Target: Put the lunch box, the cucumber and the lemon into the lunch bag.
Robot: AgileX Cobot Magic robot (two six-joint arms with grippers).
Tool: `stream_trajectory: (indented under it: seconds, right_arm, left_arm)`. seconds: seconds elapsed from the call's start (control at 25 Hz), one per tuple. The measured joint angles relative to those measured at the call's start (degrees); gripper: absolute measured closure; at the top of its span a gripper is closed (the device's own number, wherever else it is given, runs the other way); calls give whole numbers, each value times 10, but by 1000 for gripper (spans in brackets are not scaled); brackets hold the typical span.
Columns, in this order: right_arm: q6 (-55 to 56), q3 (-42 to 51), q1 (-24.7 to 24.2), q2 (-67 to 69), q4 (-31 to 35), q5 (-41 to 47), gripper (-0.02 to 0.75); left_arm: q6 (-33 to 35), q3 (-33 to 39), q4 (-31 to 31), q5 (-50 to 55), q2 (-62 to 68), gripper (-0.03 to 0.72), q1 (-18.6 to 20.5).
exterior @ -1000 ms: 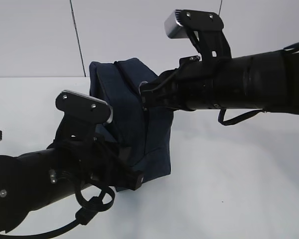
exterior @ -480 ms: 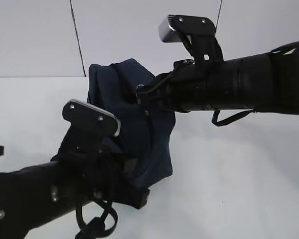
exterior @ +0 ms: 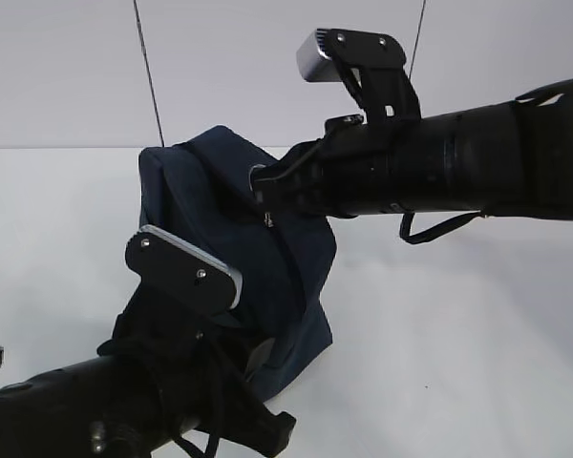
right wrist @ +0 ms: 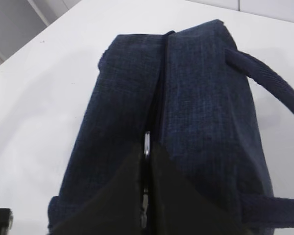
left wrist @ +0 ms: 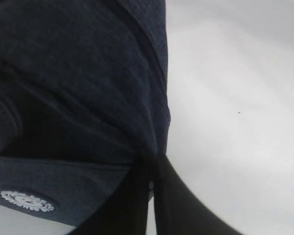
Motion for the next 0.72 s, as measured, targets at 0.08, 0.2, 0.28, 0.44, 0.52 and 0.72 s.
stream_trajectory:
  seconds: [0.08, 0.2, 0.28, 0.44, 0.52, 0.72]
  right_arm:
    - [0, -1, 0, 0, 0, 9, 730]
    - [0, -2, 0, 0, -1, 11, 730]
    - [0, -3, 0, 0, -1, 13, 730]
    - [0, -9, 0, 0, -2, 13, 730]
    - [0, -15, 0, 0, -2, 13, 730]
    - [0, -48, 0, 34, -5, 38, 730]
  left_arm:
    - [0, 0, -1, 0, 0, 695, 0]
    - [0, 0, -5, 0, -1, 695, 0]
    - [0, 0, -10, 0, -1, 695, 0]
    - [0, 0, -13, 0, -1, 695, 0]
    - [0, 0, -14, 0, -1, 695, 0]
    - [0, 0, -15, 0, -1, 695, 0]
